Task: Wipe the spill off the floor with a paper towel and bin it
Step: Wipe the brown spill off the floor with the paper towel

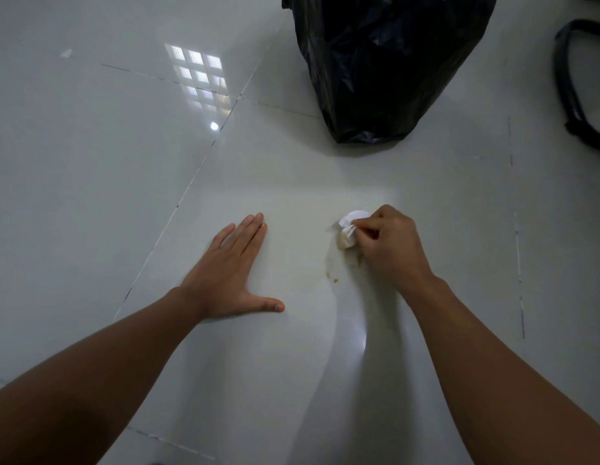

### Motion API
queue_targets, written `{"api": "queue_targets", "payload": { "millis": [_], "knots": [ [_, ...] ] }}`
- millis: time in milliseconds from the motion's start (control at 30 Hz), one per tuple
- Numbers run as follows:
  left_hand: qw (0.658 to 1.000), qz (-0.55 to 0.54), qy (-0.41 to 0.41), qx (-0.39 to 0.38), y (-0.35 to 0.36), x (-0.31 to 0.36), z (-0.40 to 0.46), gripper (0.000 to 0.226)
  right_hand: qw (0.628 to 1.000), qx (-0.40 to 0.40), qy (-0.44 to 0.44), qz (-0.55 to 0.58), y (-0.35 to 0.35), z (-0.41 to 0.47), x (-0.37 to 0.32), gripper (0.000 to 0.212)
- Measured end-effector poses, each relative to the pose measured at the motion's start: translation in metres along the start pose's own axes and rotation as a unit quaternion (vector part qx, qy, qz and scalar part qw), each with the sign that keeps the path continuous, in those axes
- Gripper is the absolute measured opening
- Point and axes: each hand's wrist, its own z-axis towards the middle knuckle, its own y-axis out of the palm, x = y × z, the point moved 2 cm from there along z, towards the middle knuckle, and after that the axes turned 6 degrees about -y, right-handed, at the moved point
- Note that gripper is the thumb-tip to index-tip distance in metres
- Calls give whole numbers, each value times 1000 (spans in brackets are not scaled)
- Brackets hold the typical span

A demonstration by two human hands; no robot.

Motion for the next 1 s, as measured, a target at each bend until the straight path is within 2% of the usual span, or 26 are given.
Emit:
{"api": "queue_targets", "payload": {
  "millis": [100, 200, 333, 367, 500, 633, 700, 800, 833, 933, 1000],
  "knots": [
    [1000, -1, 1, -3, 1, 2, -2, 141, 998, -38, 42, -34, 3, -5, 10, 10],
    [1000, -2, -4, -9, 1, 2, -1, 141, 994, -102, 17, -25, 10, -20, -1, 8],
    [1000, -3, -2, -5, 0, 2, 1, 141, 998, -27, 48, -27, 4, -4, -1, 15],
    [1000, -1, -2, -6, 0, 1, 0, 140, 998, -33, 39, -44, 7, -3, -3, 16],
    [1000, 3, -1, -9, 0, 1, -1, 140, 984, -164, -67, -26, 28, -17, -37, 18],
    [1000, -4, -6, -6, -1, 3, -1, 142, 959, -279, -44, -37, 15, -11, -34, 21],
    [1000, -5, -10, -9, -1, 3, 0, 142, 970, -235, -37, -52, -3, -5, -21, 19],
    [1000, -7, -9, -11, -2, 1, 1, 142, 997, -67, 0, -30, -28, 0, 6, 18],
    [1000, -7, -8, -10, -2, 1, 1, 142, 997, -58, 19, -43, -29, 1, 13, 18],
    [1000, -13, -7, -7, 0, 2, -1, 142, 988, -115, 35, -98, -18, -3, 20, 16],
    [1000, -12, -8, -7, 1, 2, -1, 142, 985, -150, 24, -82, -7, -12, 8, 18]
  ]
}}
